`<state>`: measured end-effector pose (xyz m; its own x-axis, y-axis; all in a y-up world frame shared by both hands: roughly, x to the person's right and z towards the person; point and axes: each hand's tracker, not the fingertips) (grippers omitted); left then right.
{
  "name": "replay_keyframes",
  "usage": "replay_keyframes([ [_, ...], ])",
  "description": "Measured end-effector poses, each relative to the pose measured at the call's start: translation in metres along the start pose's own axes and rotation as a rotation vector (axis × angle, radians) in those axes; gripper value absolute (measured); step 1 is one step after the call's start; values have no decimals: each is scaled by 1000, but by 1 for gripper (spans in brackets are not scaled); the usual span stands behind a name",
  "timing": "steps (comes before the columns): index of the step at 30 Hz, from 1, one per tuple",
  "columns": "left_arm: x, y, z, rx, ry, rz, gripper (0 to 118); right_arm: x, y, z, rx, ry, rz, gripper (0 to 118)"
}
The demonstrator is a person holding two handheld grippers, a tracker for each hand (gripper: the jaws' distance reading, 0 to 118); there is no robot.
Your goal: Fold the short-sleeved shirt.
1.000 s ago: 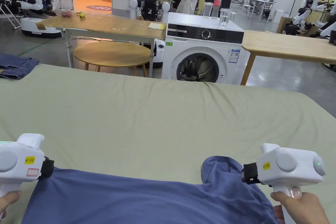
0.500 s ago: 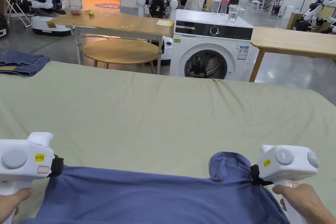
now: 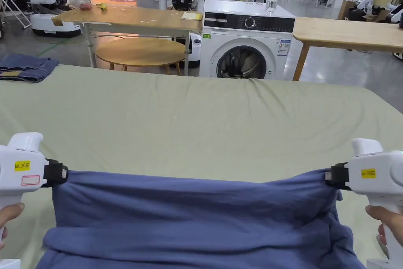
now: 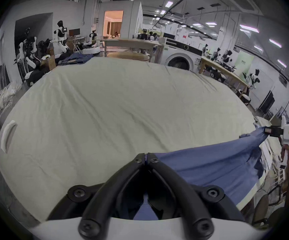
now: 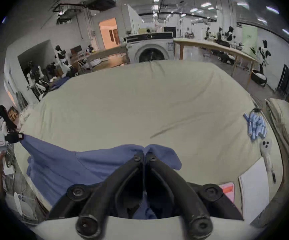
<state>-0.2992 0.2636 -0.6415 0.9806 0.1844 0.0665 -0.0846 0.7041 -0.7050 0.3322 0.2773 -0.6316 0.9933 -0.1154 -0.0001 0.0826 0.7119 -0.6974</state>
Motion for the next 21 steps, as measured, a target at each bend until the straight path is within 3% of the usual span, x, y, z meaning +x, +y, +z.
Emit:
replay_keyframes([
  [6, 0, -32, 36, 25, -18, -14, 0, 3, -42, 46, 12, -7, -12, 0],
  [12, -2, -82, 51, -14, -31, -26, 0, 1, -91, 65, -33, -37, 30, 0],
  [17, -9, -118, 37, -131, -15, -47, 0, -4, -134, 54, -157, -85, 94, 0],
  [21, -10, -134, 17, -198, 21, -88, 0, 4, -155, 24, -204, -122, 100, 0],
])
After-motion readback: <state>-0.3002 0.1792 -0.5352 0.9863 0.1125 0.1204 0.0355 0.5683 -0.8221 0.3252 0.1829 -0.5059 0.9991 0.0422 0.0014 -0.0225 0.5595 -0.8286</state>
